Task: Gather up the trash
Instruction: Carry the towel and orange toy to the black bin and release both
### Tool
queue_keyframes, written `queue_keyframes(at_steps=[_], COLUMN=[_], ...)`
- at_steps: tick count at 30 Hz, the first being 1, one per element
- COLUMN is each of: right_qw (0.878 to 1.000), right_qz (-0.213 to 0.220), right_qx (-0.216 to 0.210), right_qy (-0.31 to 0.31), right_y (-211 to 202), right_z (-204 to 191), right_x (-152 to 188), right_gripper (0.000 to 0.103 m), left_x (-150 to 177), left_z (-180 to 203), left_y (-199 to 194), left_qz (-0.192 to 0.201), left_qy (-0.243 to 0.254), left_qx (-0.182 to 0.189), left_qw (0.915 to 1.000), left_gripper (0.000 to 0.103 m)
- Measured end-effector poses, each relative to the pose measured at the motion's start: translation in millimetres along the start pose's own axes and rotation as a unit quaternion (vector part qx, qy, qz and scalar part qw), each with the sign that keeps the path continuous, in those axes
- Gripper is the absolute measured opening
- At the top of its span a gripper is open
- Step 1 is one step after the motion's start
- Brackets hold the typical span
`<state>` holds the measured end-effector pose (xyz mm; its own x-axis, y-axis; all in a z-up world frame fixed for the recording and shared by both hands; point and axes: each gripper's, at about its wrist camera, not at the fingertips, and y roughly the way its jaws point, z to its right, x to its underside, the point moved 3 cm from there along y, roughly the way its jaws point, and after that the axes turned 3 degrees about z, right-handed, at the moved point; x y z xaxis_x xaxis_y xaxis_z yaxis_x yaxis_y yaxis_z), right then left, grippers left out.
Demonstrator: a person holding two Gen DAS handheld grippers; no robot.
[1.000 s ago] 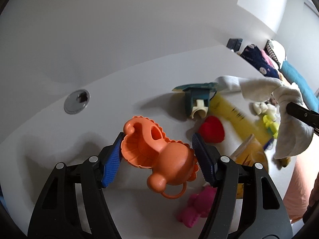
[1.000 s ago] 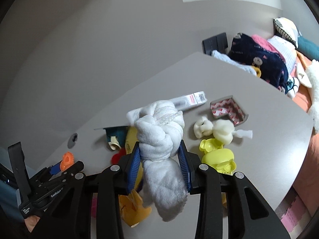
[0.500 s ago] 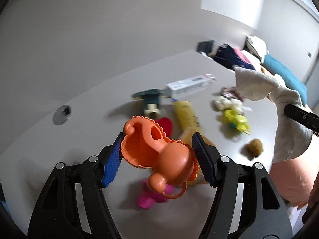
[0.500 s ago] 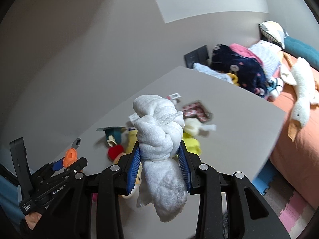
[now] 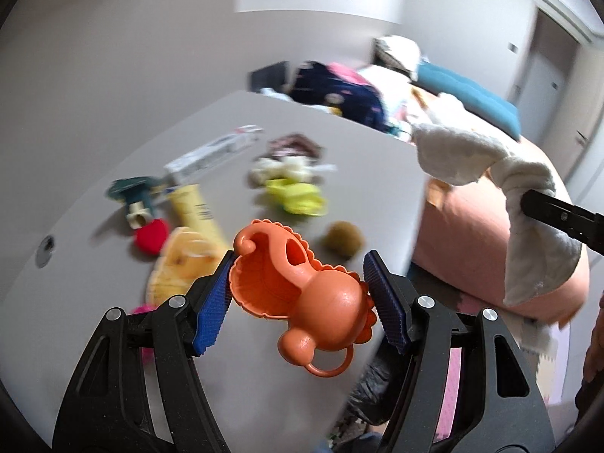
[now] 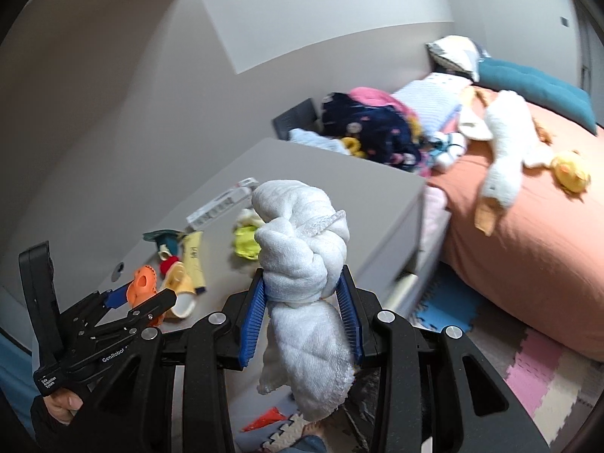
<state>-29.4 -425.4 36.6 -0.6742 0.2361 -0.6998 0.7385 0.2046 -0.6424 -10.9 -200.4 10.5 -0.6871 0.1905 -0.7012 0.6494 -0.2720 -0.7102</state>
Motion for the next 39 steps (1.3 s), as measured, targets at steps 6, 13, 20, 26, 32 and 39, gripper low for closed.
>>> queue_keyframes(at_steps=[6,13,20,26,32,39], right_qw=[0.999,0.997,0.991,0.990,0.993,0.996], right_qz=[0.004,-0.007,0.010,0.008,0.003,-0.012], right_qx=[0.031,0.065,0.114,0.117,0.105,0.081], right_qy=[0.023,0.050,0.073,0.079,0.060,0.034], right_y=[-30.8,-59.9,-78.7,-75.9,-64.0,-39.1], right_z=[41.0,85.0,119.2,125.6,112.5,84.7], right_x=[17.5,42.2,52.3,54.3,48.6,40.6], right_gripper=[0.039,0.048,0.069,0.069,0.069,0.069], left_x=[5.2,21.7,34.5,32.7,33.2,32.2], left_z=[54.4,113.7,142.7,138.1,122.2,88.9], left_y=[2.1,7.1,13.7,15.8,17.6,15.6], left_qz=[-0.009,-0.042,-0.056,-0.057,-0.060,-0.059], left_qy=[0.050,0.113,0.152,0.146,0.132,0.107], left_qx=[0.046,0.099,0.086,0.071,0.058,0.035], left_qw=[0.9976,0.9877,0.9830,0.9850,0.9877,0.9919], left_gripper=[0.066,0.069,0.097,0.097,0.097,0.097])
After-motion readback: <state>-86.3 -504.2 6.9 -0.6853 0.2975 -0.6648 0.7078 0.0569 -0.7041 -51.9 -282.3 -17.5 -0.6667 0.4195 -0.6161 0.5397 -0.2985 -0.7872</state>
